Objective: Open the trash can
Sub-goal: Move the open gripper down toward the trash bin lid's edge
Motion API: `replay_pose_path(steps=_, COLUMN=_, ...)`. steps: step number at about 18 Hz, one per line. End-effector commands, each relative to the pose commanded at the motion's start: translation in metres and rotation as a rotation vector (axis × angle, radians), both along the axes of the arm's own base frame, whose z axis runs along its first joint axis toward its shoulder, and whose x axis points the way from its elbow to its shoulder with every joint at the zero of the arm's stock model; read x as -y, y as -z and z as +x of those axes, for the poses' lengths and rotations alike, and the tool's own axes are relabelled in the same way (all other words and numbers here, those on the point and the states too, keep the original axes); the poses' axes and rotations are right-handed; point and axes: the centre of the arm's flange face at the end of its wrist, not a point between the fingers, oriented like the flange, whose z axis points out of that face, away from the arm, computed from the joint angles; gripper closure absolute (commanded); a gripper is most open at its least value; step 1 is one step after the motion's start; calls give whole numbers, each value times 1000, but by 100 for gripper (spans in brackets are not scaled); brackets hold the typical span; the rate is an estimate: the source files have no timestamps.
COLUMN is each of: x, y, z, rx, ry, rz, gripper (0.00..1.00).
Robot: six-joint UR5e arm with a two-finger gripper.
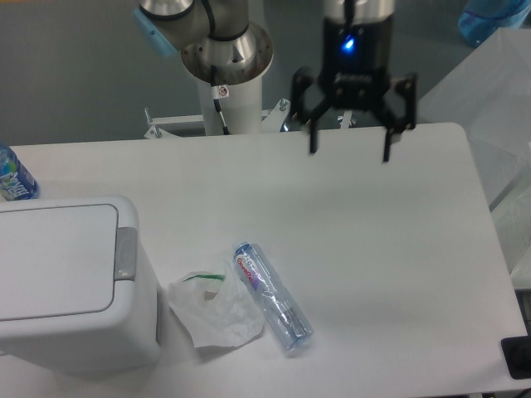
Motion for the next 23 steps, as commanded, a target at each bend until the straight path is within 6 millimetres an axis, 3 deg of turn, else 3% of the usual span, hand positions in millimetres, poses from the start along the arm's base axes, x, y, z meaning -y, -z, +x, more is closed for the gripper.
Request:
replay_pose_path(steps=8, x=-72, y=35, z=53, rx=130, ry=-32, rz=59, gripper=0)
replay_pose_path(steps=15, x=-86, y=48, z=69, rx=283, ry=-106, rz=111, gripper=0)
replay_pose_path(steps=23, x=-94, y=69, z=87, rx=327, ry=-102, rz=81, gripper=0)
